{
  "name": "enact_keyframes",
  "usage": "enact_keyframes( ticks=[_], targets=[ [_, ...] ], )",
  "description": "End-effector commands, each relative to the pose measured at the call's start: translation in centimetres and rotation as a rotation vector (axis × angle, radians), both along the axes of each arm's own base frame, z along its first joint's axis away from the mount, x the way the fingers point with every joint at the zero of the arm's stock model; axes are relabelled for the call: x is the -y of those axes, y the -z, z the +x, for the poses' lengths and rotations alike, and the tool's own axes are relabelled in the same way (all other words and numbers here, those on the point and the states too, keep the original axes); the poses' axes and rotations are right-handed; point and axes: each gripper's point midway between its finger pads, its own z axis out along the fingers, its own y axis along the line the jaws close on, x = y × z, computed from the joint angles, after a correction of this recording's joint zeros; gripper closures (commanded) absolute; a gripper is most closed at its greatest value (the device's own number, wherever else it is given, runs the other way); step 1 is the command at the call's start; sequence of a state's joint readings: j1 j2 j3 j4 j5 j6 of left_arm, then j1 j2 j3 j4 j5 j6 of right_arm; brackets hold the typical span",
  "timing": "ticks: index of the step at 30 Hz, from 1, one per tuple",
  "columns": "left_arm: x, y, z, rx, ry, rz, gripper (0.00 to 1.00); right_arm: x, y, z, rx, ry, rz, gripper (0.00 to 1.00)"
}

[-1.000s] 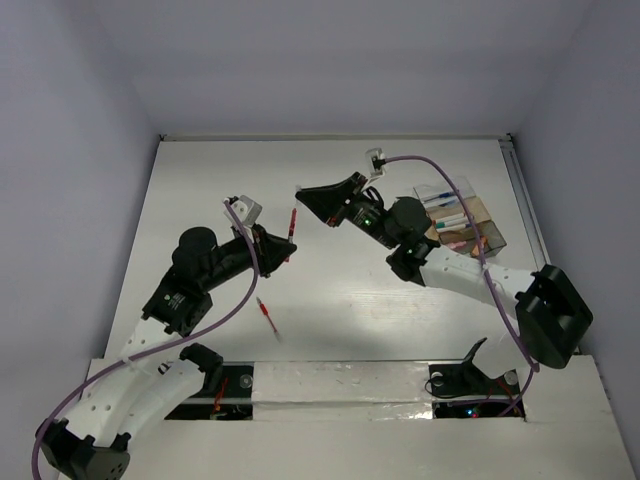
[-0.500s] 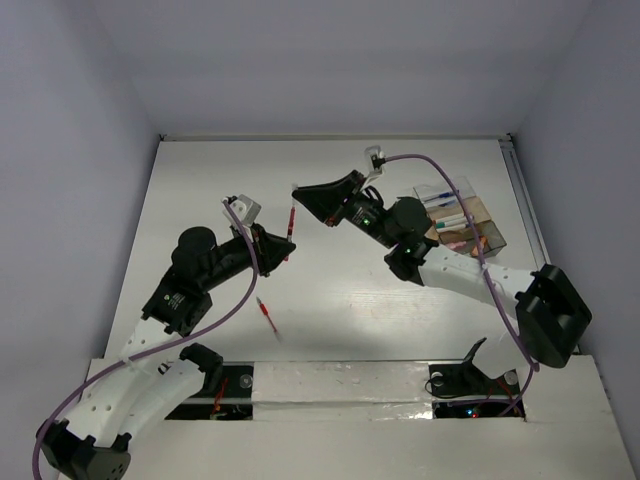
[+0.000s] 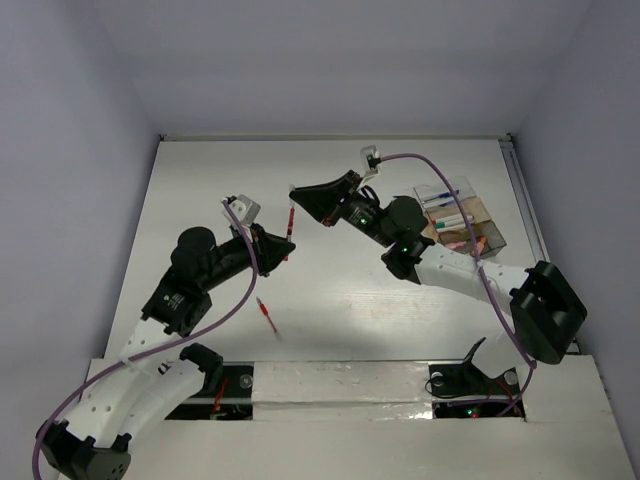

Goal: Sort the stationery into containers
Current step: Close the pen cap on the pen.

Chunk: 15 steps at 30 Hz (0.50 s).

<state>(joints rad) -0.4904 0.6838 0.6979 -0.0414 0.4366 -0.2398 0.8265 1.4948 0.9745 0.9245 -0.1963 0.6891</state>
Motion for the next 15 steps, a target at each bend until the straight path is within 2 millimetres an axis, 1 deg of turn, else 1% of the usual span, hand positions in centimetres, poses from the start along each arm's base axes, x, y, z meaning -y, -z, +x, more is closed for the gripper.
enact_keyframes(
  ticks=[1, 10, 11, 13, 14, 15],
  targets=[
    [-0.2, -2.4, 0.1, 0.082, -0.006, -0.036, 1.00, 0.0, -3.7, -0.8, 0.080, -0.020, 0.084, 1.00],
    [-1.0, -2.9, 0.7, 0.093, -0.066, -0.047, 1.00, 0.0, -3.0, -1.8, 0.063, -0.049, 0.087, 1.00],
    [-1.0, -3.0, 0.7, 0.094, -0.067, -0.051, 1.00, -0.2, -2.9, -2.1, 0.058, -0.059, 0.086, 1.00],
    [-1.1, -3.2, 0.9, 0.097, -0.074, -0.061, 1.00, -0.3, -2.6, -2.1, 0.053, -0.063, 0.083, 1.00],
    [-1.0, -3.2, 0.9, 0.094, -0.066, -0.063, 1.00, -0.6, -2.5, -2.6, 0.051, -0.076, 0.082, 1.00],
    [-1.2, -3.3, 1.1, 0.095, -0.076, -0.066, 1.00, -0.8, -2.3, -2.6, 0.050, -0.081, 0.082, 1.00]
  ],
)
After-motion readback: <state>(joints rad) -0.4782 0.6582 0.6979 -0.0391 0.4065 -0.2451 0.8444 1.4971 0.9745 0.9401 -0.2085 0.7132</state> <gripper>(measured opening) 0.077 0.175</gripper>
